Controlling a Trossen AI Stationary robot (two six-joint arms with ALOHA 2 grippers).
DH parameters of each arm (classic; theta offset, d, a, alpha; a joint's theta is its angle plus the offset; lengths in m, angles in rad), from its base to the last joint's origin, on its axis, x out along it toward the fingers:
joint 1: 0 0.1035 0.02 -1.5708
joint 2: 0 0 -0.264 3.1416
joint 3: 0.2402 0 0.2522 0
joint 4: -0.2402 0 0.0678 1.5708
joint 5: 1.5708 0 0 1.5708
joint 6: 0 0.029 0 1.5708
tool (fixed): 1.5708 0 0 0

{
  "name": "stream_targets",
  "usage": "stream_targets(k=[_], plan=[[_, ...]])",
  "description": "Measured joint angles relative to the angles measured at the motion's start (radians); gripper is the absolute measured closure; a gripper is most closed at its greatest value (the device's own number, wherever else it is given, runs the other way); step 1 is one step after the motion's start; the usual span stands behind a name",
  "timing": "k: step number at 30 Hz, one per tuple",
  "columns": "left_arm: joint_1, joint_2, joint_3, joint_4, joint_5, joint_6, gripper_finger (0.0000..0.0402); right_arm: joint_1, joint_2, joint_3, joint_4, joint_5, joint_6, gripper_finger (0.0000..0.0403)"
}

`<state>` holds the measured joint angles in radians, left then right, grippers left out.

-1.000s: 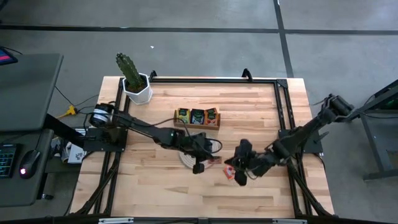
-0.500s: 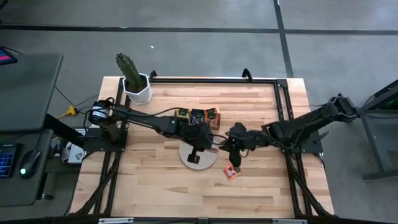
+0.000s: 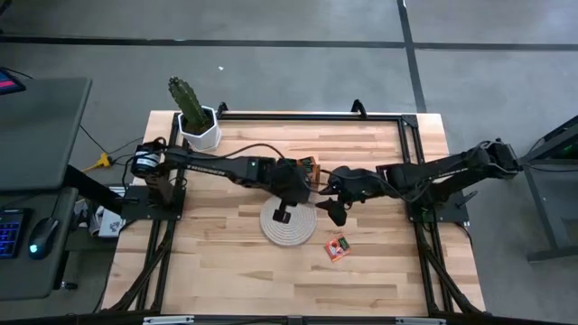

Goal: Pick & Place Tea
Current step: Put the orange tea bag into the right section of the wooden organizer

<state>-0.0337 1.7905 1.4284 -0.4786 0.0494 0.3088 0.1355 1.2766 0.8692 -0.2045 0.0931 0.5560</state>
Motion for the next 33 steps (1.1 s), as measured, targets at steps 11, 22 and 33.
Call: stream_targets(k=[11, 22, 33], plan=[[0.062, -0.059, 0.002, 0.066, 0.041, 0.009, 0.0401, -0.006, 0.0, 0.0, -0.045, 0.057, -0.036, 0.0178], [0.06, -0.071, 0.0, 0.071, 0.055, 0.009, 0.0401, -0.049, 0.028, 0.0, -0.02, 0.052, -0.063, 0.0179], [0.06, -0.07, 0.0, 0.061, 0.075, 0.009, 0.0401, -0.051, 0.032, 0.0, 0.0, 0.046, -0.037, 0.029]])
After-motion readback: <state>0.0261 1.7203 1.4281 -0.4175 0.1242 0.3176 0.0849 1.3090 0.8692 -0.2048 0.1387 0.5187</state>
